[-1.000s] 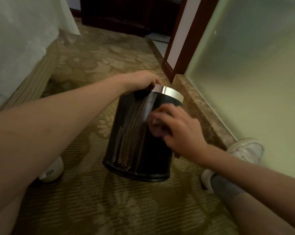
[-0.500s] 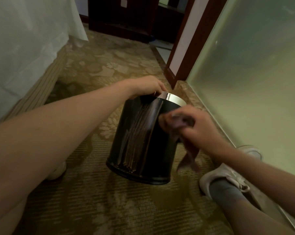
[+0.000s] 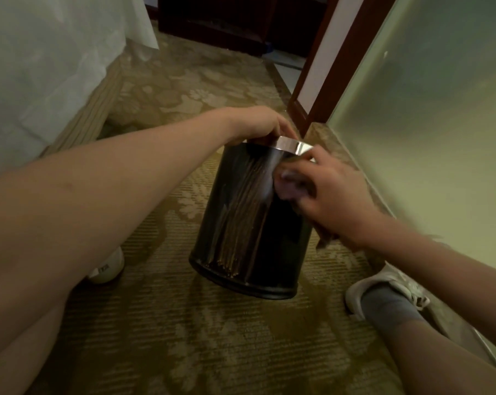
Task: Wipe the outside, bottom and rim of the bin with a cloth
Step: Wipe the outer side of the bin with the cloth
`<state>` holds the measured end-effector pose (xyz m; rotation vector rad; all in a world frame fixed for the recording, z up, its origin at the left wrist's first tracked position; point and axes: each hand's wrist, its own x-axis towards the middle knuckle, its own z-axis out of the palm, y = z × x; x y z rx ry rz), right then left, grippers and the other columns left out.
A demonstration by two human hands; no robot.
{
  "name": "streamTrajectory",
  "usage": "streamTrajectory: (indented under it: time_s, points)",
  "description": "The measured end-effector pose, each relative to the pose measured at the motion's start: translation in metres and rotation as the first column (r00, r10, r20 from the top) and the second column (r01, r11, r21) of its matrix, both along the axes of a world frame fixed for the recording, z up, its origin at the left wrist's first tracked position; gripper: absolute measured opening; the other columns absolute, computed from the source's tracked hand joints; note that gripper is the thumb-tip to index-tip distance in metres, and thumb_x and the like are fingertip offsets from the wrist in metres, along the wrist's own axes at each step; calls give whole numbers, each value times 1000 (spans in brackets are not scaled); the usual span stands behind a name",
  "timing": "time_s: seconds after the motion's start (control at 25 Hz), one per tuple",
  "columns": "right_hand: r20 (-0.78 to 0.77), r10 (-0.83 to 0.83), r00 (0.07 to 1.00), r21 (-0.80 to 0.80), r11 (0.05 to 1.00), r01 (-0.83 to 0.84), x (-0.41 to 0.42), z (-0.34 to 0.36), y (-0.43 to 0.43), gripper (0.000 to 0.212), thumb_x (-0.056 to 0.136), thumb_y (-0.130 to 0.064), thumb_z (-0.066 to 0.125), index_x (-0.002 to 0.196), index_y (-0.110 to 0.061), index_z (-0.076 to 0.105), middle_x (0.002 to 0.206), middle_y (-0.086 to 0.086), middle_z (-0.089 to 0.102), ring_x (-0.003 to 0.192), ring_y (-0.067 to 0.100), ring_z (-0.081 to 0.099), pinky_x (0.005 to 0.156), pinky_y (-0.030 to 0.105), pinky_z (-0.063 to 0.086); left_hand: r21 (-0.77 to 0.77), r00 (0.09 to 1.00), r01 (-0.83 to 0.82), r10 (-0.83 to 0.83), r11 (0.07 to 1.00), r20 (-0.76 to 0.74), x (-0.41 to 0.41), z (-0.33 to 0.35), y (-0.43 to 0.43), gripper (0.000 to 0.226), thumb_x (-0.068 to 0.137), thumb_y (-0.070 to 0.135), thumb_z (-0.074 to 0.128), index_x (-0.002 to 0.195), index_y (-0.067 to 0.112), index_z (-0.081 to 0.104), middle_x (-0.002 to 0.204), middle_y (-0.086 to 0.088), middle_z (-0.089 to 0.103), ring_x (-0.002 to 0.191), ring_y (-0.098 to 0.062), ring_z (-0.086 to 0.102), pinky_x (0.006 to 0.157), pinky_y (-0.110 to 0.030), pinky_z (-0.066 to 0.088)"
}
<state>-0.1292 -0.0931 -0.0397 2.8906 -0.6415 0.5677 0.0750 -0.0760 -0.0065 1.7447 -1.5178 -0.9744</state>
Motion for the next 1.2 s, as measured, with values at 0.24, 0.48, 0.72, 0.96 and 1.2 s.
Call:
streamTrajectory:
  time_s: [0.24, 0.48, 0.72, 0.96, 1.2]
  points:
    - [-331, 357, 874, 203, 931, -303, -54, -86, 76, 42, 85, -41, 50, 126, -34, 56, 125, -11, 50, 101, 7, 56, 59, 24, 54, -60, 993, -24, 31, 998, 116, 2, -10, -2, 29, 98, 20, 38, 116, 19, 60, 114, -1, 57, 103, -16, 54, 82, -29, 41]
    - [-53, 179, 982, 497, 858, -130, -42, -44, 41, 31, 73, -38, 58, 102, -46, 65, 101, -19, 57, 88, 2, 60, 73, 35, 54, -40, 990, 27, -21, 999, 136, -18, -5, -5, 28, 100, 20, 37, 115, 15, 61, 94, 7, 55, 88, -8, 53, 66, -20, 36]
    - [204, -179, 963, 147, 978, 150, -3, 27, -17, 30, 82, -32, 60, 108, -23, 71, 92, -3, 55, 82, 18, 54, 62, 29, 38, -54, 993, -68, 62, 996, -96, -24, -4, -4, 29, 98, 17, 38, 101, 20, 66, 102, 2, 60, 96, -11, 55, 76, -23, 41]
    - [-11, -25, 1000, -48, 999, 24, -3, -18, 19, 32, 78, -31, 64, 108, -21, 65, 111, 1, 56, 94, 23, 58, 59, 34, 52, -49, 992, -77, 72, 996, -100, -20, -6, 1, 30, 98, 17, 37, 105, 18, 66, 97, 3, 60, 92, -11, 56, 74, -24, 43]
    - [-304, 270, 914, 257, 947, -194, -51, -91, 91, 37, 80, -40, 64, 116, -34, 57, 114, -10, 48, 93, 7, 53, 61, 16, 37, -156, 994, -79, 89, 985, 64, -26, -17, -9, 26, 100, 18, 38, 110, 16, 61, 105, 1, 57, 101, -14, 54, 84, -28, 41]
